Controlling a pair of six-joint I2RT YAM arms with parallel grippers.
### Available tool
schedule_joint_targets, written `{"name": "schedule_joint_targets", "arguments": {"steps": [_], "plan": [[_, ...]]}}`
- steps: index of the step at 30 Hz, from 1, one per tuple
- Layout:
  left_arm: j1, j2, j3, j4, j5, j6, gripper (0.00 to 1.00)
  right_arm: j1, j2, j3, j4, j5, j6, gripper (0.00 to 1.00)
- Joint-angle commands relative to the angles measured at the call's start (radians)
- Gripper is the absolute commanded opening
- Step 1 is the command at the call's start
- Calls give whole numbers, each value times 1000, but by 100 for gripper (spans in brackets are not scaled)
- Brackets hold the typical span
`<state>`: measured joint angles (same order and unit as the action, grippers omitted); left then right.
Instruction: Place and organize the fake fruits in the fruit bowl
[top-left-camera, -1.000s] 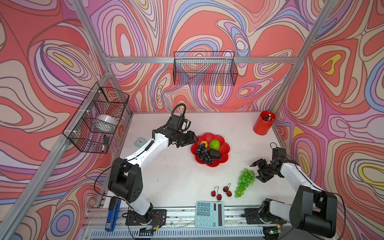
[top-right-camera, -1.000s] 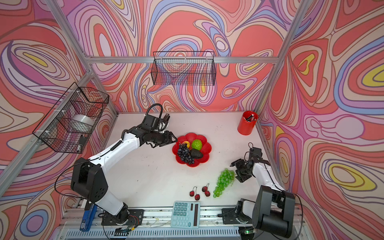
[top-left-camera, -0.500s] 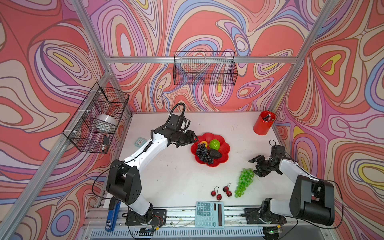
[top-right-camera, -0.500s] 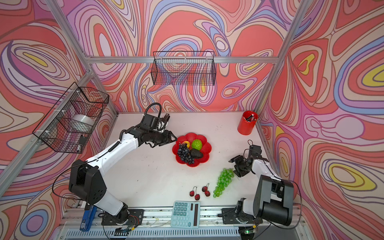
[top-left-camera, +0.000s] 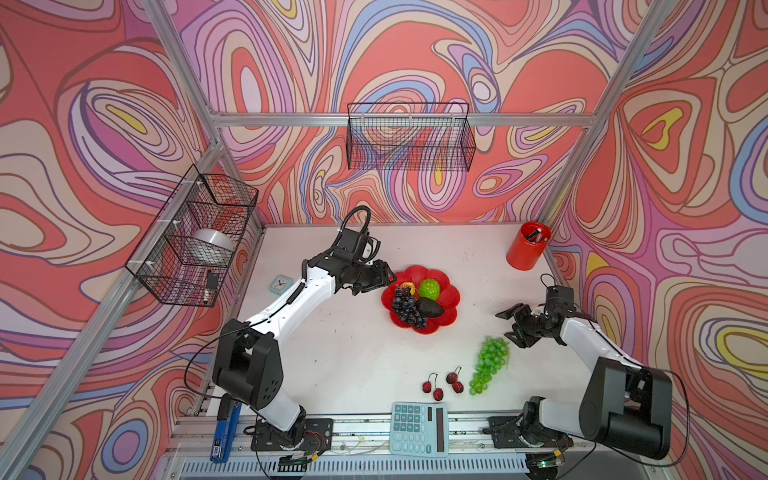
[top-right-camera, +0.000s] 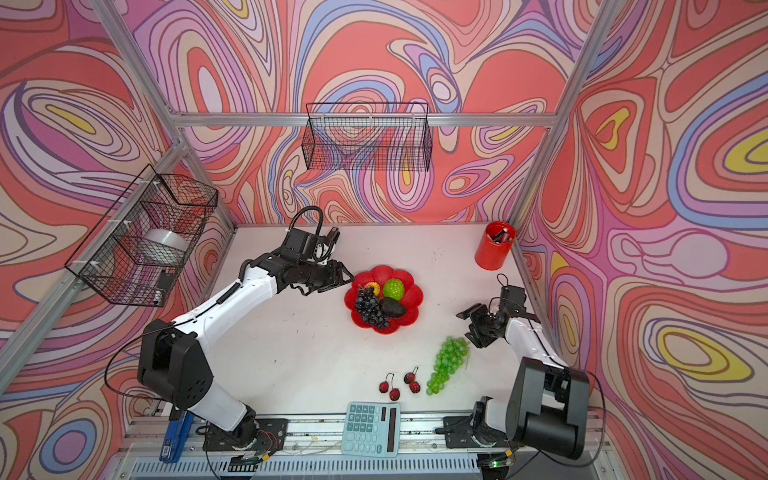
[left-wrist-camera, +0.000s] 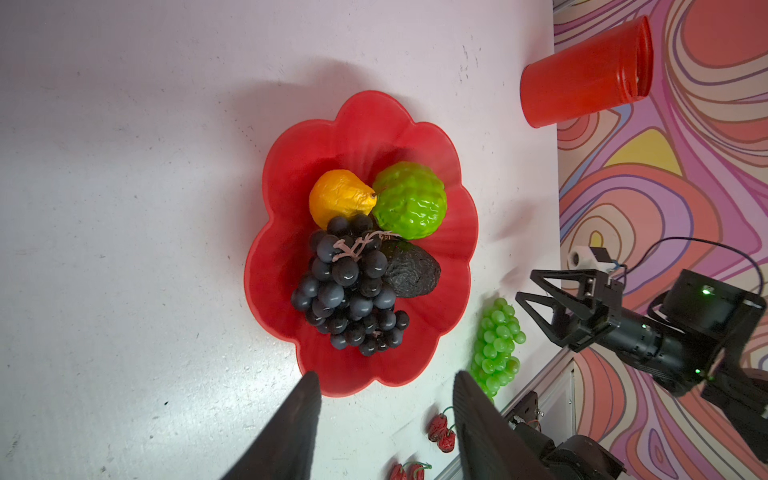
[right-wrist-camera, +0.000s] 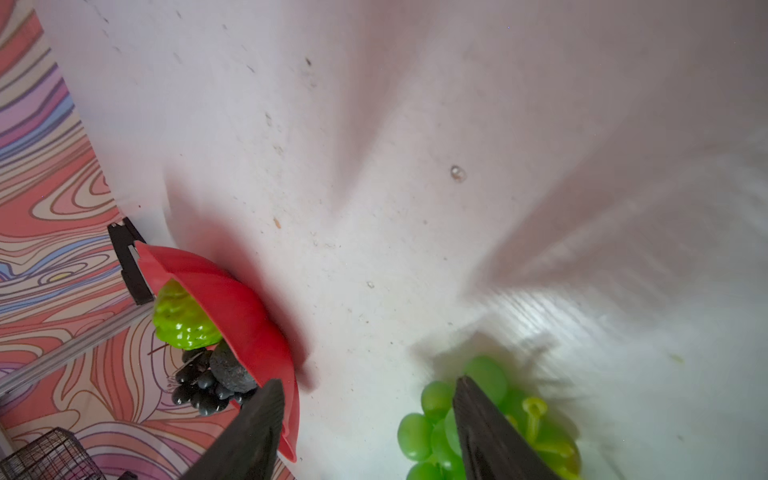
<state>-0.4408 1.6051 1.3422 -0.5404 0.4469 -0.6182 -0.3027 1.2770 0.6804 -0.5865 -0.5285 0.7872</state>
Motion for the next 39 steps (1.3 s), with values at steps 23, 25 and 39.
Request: {"name": "schedule_joint_targets", "arguments": {"steps": [23, 25, 39], "plan": [[-6, -49, -41, 48, 33, 9, 56, -12, -359, -207, -209, 10, 234, 88], [-6, -51, -41, 47, 30, 7, 56, -13, -336, -221, -178, 9, 231, 88], [-6, -54, -5, -19, -3, 23, 56, -14, -149, -195, 32, 100, 190, 88]]}}
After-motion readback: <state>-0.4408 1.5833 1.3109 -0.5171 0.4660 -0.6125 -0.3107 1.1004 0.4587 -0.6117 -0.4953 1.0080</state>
